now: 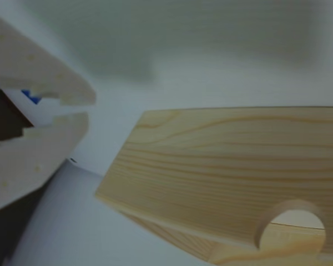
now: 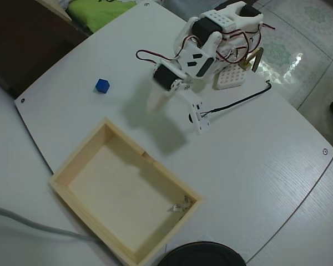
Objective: Pick up the small blue cube and put it into the box
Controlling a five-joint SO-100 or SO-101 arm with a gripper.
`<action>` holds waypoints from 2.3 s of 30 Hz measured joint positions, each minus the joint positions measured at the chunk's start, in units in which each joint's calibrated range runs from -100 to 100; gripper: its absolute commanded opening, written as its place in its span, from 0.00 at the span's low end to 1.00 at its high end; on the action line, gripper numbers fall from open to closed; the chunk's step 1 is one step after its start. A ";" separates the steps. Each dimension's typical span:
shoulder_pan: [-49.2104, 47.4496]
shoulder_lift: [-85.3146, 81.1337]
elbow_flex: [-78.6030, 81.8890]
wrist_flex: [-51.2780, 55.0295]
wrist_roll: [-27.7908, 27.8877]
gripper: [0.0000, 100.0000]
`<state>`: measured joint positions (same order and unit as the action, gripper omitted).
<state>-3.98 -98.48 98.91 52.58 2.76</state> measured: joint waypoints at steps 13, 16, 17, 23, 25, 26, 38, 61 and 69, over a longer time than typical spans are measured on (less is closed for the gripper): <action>0.00 0.00 0.00 0.00 0.00 0.01; 0.00 0.00 0.00 0.00 0.00 0.01; 0.00 0.00 0.00 0.00 0.00 0.01; 0.00 0.00 0.00 0.00 0.00 0.01; 0.00 0.00 0.00 0.00 0.00 0.01; 0.00 0.00 0.00 0.00 0.00 0.01; 0.00 0.00 0.00 0.00 0.00 0.01; 0.00 0.00 0.00 0.00 0.00 0.01; 0.52 0.00 -2.26 0.68 0.05 0.01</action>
<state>-3.46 -98.48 96.65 53.26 2.82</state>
